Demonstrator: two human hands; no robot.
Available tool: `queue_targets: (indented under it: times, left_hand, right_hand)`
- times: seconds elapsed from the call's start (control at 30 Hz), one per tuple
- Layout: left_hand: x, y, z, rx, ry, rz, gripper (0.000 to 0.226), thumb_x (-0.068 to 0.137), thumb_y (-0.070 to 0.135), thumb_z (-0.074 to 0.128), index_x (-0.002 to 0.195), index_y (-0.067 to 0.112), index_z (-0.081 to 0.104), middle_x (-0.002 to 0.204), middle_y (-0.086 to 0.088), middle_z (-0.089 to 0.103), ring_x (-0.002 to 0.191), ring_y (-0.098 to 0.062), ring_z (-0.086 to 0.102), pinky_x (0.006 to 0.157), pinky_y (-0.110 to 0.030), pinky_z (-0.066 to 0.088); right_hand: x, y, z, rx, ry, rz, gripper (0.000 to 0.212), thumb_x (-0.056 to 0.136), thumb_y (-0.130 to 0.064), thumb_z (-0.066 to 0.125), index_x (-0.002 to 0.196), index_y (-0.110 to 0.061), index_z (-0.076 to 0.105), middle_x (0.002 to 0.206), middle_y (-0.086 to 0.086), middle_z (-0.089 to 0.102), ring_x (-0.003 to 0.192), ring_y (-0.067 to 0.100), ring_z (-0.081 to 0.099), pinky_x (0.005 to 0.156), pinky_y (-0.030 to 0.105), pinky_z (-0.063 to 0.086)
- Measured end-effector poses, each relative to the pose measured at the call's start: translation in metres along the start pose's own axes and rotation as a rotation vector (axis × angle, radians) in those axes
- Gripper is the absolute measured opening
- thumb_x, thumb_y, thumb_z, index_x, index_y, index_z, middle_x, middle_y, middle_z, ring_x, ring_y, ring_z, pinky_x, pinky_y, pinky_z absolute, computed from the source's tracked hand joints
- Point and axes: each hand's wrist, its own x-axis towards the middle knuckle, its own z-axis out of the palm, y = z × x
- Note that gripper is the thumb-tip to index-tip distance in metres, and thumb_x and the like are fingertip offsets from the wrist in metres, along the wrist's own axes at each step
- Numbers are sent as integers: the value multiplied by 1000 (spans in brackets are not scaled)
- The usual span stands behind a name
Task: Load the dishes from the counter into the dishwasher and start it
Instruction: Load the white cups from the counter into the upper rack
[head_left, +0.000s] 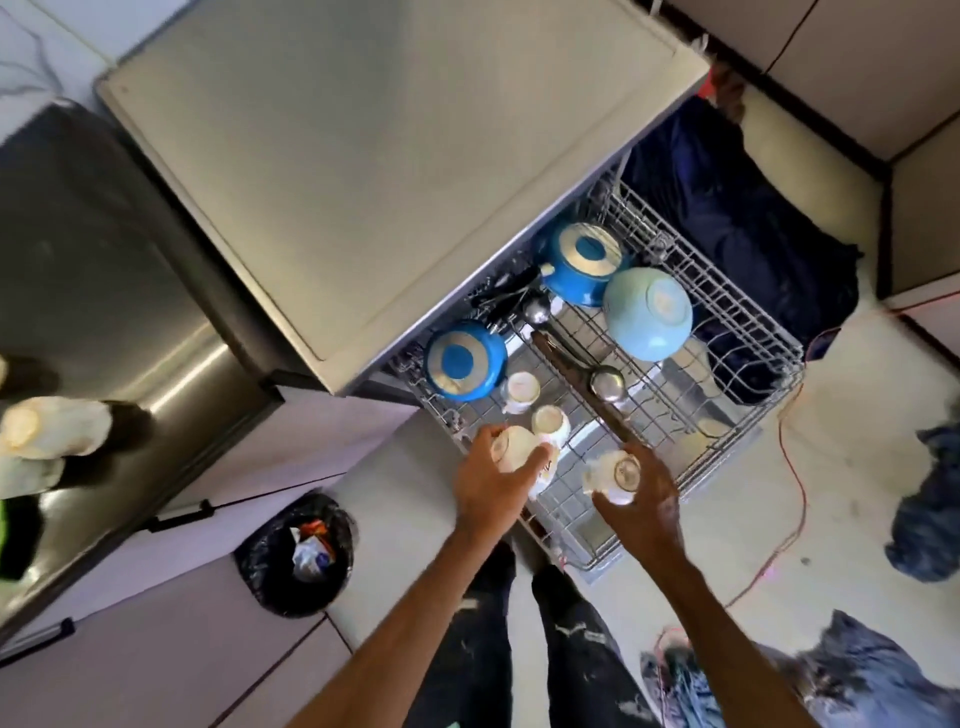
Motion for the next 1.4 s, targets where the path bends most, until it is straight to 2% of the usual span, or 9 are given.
queue_targets:
  times: [0.1, 0.27, 0.37, 0.47, 0.73, 0.83, 1.07, 1.33, 1.4]
  left_hand:
    - [17, -26, 17, 113, 47, 83, 55, 71, 60, 79, 114, 34, 57, 102, 12, 69, 91, -8, 66, 78, -25, 58]
    - [40, -53, 33, 170, 52, 150, 53, 74, 54, 81, 117, 34, 56, 104, 11, 65, 90, -5, 63, 72, -8, 50]
    - [48, -63, 42, 134, 67, 157, 56, 73, 55, 80, 118, 34, 56, 108, 10, 65, 93, -7, 64, 75, -20, 58]
    - [53, -68, 49, 148, 66, 166, 58, 73, 58, 78, 121, 35, 55, 110, 9, 65, 94, -9, 65, 76, -23, 59]
    - [51, -71, 52, 188, 44, 134, 56, 74, 57, 77, 122, 38, 54, 111, 13, 62, 96, -7, 60, 72, -7, 45]
    - [51, -72, 50, 193, 43, 131, 55, 74, 57, 77, 120, 39, 54, 108, 13, 63, 94, -6, 60, 75, -12, 50]
    - [48, -73, 50, 204, 14, 116, 57, 75, 55, 78, 124, 37, 54, 112, 13, 61, 96, -5, 59, 67, -3, 44]
    - [48, -76, 58, 228, -11, 135, 59, 75, 55, 78, 125, 35, 54, 114, 12, 62, 101, -11, 59, 75, -10, 48]
    - [49, -75, 58, 252, -21, 158, 60, 75, 54, 79, 126, 35, 53, 115, 13, 61, 102, -9, 58, 75, -7, 45]
  right_hand:
    - [16, 9, 30, -39, -16, -111, 72, 62, -11, 90, 126, -6, 57, 118, 12, 62, 100, 32, 62, 78, 35, 55]
    - [39, 29, 71, -172, -53, -126, 74, 67, -9, 86, 134, -7, 54, 126, 19, 58, 105, 41, 62, 77, 48, 57]
    - [45, 41, 80, -252, -104, -97, 75, 70, -11, 83, 133, -22, 45, 131, 10, 51, 109, 36, 60, 76, 40, 54]
    - [48, 48, 82, -301, -118, -86, 74, 70, -12, 85, 132, -23, 46, 133, 9, 51, 108, 35, 61, 72, 39, 55]
    - [57, 50, 78, -297, -173, -76, 69, 69, -20, 89, 127, -24, 52, 126, 7, 61, 106, 31, 64, 78, 45, 60]
    - [55, 50, 75, -359, -177, -67, 73, 69, -26, 88, 133, -29, 53, 136, 5, 55, 122, 31, 56, 81, 47, 59]
    - [44, 59, 68, -437, -104, -141, 83, 66, -28, 87, 142, -29, 53, 146, 15, 42, 141, 38, 34, 87, 59, 57]
    - [55, 62, 91, -548, -235, -68, 95, 74, -32, 85, 154, -29, 34, 141, 15, 44, 134, 34, 41, 79, 46, 58]
    - [55, 64, 93, -532, -267, -63, 101, 76, -32, 85, 157, -25, 27, 144, 14, 44, 133, 32, 40, 85, 46, 56]
